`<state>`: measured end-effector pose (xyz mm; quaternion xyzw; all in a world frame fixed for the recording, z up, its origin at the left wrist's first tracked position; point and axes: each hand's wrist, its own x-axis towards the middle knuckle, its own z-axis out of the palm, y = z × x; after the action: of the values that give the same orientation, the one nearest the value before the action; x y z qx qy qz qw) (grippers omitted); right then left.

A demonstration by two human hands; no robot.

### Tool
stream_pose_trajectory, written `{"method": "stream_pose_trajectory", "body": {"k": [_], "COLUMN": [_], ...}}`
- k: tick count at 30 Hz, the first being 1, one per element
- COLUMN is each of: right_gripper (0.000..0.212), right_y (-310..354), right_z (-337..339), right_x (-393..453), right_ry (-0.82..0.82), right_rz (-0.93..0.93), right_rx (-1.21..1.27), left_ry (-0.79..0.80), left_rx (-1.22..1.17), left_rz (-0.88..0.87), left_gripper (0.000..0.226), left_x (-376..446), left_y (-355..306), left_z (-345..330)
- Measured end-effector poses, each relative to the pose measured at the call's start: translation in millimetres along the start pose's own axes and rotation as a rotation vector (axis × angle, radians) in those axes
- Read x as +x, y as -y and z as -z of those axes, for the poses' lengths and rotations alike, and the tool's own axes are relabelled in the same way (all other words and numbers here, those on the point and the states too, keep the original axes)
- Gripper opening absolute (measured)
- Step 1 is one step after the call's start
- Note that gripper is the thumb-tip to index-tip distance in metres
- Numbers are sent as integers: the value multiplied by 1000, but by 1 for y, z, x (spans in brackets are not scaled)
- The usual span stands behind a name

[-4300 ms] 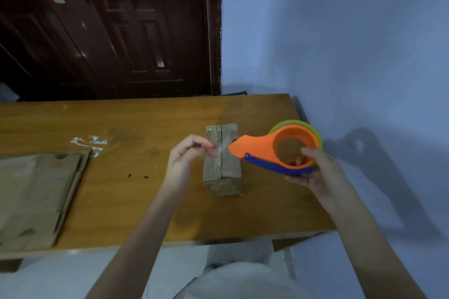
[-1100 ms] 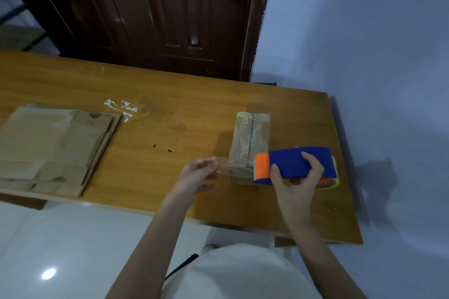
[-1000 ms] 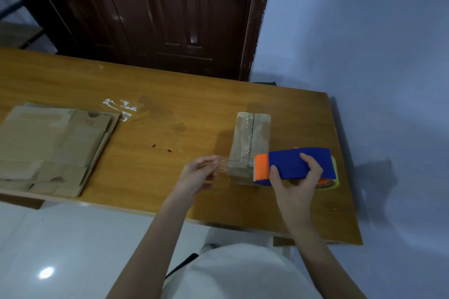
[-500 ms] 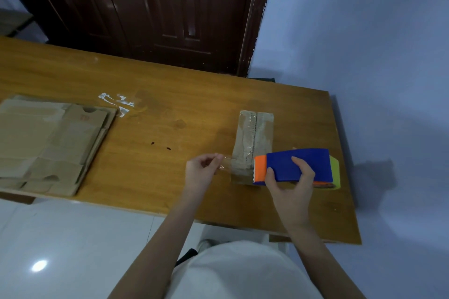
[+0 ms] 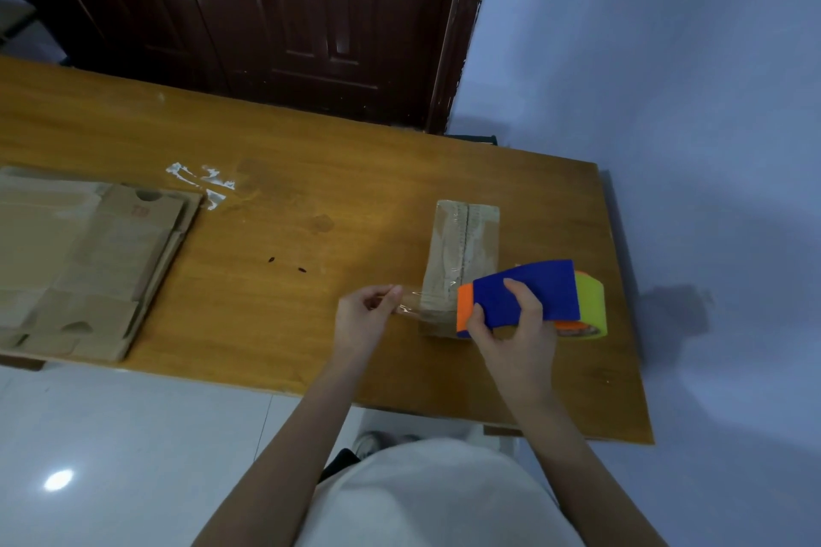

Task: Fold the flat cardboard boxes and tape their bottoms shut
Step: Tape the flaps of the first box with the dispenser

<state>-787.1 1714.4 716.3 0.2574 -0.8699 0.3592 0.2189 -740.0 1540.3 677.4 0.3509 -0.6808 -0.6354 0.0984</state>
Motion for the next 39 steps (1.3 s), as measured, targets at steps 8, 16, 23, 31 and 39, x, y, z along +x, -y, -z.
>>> {"method": "stream_pose_trajectory", "body": {"k": [8, 16, 23, 31, 39], "right_gripper": [39, 34, 34, 32, 44], "right_y": [1, 4, 2, 3, -3], "right_z": [1, -3, -3, -1, -1], "right_x": [4, 5, 5, 8, 7], "right_ry": [50, 24, 82, 93, 120], "right_rz": [49, 112, 64, 9, -41], "right_rx": [-119, -213, -168, -139, -148], "left_ry": [39, 35, 7, 195, 73], "left_rx": [82, 92, 56, -150, 693], "left_rz": [36, 106, 314, -30, -664], "left_gripper": [20, 37, 27, 63, 72], "left_x": [5, 3, -7, -57, -50], "left_y": [8, 20, 12, 4, 23], "left_z": [-15, -39, -41, -66, -51]}}
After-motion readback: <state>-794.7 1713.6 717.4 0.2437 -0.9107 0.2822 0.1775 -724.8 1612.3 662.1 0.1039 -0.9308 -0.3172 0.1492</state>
